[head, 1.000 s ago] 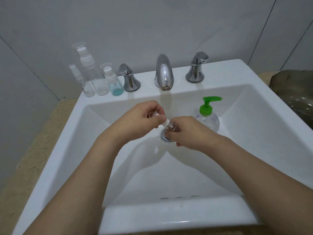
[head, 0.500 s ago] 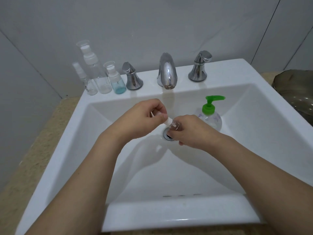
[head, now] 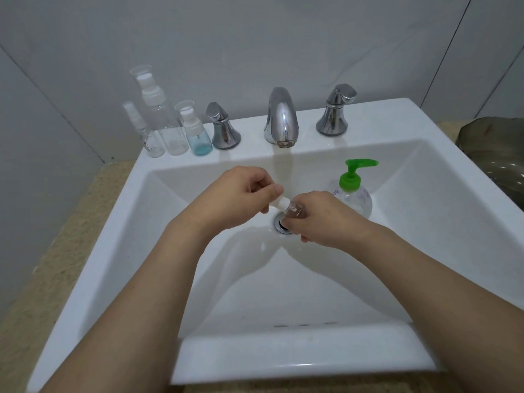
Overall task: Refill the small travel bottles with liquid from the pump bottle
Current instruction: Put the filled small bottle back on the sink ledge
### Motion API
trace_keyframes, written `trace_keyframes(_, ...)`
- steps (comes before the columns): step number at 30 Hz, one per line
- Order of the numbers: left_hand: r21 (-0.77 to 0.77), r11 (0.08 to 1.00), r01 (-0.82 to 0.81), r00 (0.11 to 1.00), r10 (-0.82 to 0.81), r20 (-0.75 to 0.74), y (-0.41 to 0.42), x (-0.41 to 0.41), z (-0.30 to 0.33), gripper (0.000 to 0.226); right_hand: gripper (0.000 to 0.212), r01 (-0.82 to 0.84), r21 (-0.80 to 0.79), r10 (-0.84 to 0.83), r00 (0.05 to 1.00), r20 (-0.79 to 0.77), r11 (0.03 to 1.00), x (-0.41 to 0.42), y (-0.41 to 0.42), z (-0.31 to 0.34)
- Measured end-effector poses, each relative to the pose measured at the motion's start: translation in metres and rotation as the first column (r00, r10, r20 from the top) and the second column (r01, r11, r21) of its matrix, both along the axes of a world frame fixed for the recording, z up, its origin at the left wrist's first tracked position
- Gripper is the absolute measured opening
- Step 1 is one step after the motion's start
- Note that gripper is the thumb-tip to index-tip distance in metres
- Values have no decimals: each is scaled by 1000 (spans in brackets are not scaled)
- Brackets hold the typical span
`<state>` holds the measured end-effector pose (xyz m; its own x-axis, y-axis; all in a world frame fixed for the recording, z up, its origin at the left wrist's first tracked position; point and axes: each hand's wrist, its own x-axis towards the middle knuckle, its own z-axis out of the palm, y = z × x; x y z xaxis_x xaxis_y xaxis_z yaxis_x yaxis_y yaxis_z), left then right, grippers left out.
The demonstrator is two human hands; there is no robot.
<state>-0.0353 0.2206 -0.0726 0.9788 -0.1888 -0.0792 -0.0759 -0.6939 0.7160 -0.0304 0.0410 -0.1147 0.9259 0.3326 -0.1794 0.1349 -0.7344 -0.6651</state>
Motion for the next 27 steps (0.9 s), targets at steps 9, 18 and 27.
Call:
trace_keyframes(9,30,999,32,999,-32,-19,-1,0,-2,8,15,-6,-11,6,1000,8,1000,0,-1,0)
trace_keyframes(18,46,998,31,999,-30,-12,-4,-1,-2,2,15,-18,-11,18,1000,7,1000,-1,-1,1)
trace_keyframes(27,52,997,55,998,-55,9,-4,-2,-2,4,15,-15,-21,15,1000,4,1000,-2,0,2)
